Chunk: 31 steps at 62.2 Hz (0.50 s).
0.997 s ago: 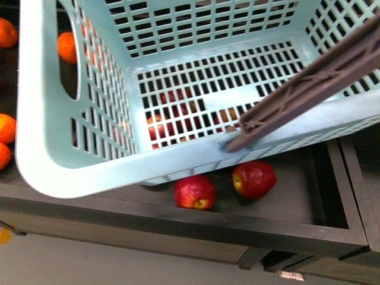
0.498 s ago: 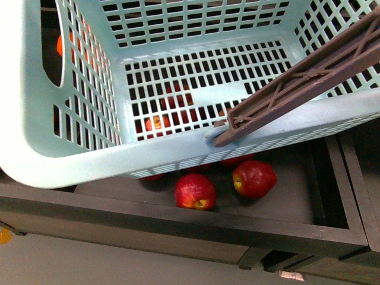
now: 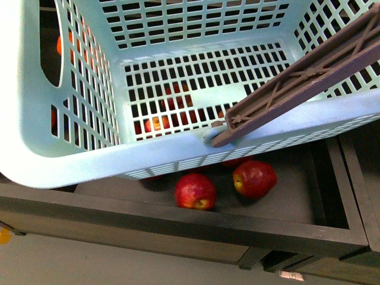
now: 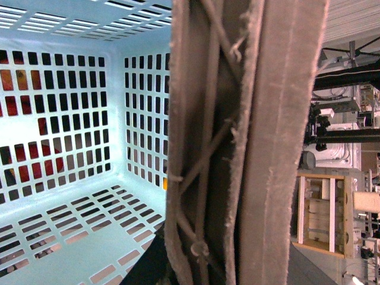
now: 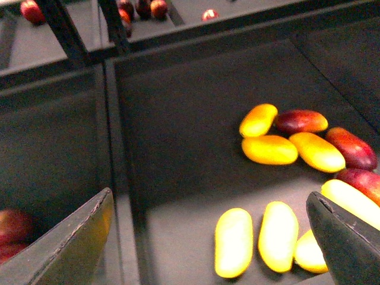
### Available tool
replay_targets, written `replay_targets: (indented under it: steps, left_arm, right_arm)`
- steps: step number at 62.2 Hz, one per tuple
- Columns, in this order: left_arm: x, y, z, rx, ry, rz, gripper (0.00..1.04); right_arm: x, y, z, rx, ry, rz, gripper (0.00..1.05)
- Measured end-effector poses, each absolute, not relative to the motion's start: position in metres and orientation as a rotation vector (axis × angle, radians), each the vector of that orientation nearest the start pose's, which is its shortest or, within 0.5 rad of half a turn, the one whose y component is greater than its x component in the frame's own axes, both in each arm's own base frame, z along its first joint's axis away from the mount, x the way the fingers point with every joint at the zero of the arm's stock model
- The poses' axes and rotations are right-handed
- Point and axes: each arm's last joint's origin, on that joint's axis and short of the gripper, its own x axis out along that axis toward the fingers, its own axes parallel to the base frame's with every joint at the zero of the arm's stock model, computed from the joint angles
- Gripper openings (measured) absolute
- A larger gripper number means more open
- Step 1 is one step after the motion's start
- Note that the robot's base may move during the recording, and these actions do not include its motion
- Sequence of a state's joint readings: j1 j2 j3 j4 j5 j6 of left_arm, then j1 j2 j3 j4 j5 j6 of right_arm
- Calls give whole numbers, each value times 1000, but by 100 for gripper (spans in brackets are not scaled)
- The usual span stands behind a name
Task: Pick mango and avocado into basket
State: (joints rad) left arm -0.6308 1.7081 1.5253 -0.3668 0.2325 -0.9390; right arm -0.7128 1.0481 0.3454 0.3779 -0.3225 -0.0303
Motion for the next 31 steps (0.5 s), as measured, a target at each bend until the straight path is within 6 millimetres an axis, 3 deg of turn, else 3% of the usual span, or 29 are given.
replay_targets:
  steps: [2, 11, 19, 31]
  left_arm:
    - [311, -235, 329, -745, 898, -511, 16]
    - [311, -235, 329, -746, 901, -515, 16]
    - [311, -235, 329, -745, 899, -513, 16]
    - [311, -235, 329, -745, 899, -513, 16]
  right_arm:
    - [167, -135, 181, 123, 324, -386, 96]
    - [211, -180, 108, 86, 603, -370, 96]
    - [243, -201, 49, 166, 816, -333, 96]
    - [275, -211, 5, 185, 938, -319, 96]
